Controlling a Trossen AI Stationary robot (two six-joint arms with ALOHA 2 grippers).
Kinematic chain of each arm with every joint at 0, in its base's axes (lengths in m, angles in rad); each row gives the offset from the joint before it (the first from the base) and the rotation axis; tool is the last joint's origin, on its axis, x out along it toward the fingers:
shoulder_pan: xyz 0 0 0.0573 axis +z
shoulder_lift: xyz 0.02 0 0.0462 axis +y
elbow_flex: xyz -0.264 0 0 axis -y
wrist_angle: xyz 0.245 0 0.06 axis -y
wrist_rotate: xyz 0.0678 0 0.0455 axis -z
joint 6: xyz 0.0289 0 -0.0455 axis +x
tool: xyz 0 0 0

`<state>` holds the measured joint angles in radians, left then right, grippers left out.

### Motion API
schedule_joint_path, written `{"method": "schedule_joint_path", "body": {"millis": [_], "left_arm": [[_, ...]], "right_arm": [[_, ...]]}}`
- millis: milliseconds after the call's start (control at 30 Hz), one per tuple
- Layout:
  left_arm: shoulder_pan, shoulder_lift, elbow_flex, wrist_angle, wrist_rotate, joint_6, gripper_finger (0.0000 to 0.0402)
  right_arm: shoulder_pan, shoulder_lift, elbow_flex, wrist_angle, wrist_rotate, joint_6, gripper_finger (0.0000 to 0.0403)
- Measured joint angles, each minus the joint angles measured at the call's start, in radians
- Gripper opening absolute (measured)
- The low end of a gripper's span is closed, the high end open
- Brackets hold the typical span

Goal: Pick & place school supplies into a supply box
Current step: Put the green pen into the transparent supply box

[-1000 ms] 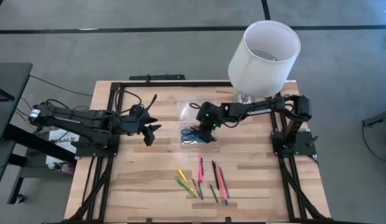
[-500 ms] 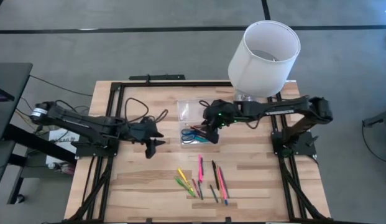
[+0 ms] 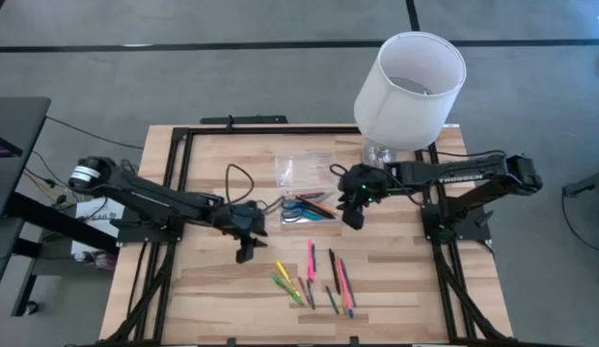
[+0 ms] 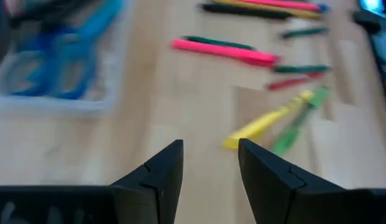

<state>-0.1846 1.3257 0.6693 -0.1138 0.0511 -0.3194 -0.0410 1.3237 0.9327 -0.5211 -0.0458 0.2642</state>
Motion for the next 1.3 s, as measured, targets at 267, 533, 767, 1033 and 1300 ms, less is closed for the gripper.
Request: {"method": "schedule_joint_path", "body": {"millis": [267,533,767,1033,1300], "left_arm": [[-0.02,0.15,0.033,0.139,0.181,0.109,0.0148],[-0.092,0.29,0.137,0.124,0.244,0.249,0.0148],[-0.099,0.317,0.162,0.139,0.221,0.29,0.0148],[-0.14,0.396,0.209,0.134,0.206,0.309,0.0148],[-0.178,0.506,0.301,0.125,0.176,0.297,0.0148]], "right_arm": [[0.077,-0.073,-0.106,-0.029,0.023,0.126,0.0118],[0.15,-0.149,-0.176,-0.091,0.083,0.241,0.0118],[0.212,-0.202,-0.18,-0.19,0.177,0.299,0.0118],[0.277,-0.235,-0.178,-0.292,0.206,0.346,0.0118],[0.429,-0.305,-0.243,-0.236,0.34,0.296,0.0118]]}}
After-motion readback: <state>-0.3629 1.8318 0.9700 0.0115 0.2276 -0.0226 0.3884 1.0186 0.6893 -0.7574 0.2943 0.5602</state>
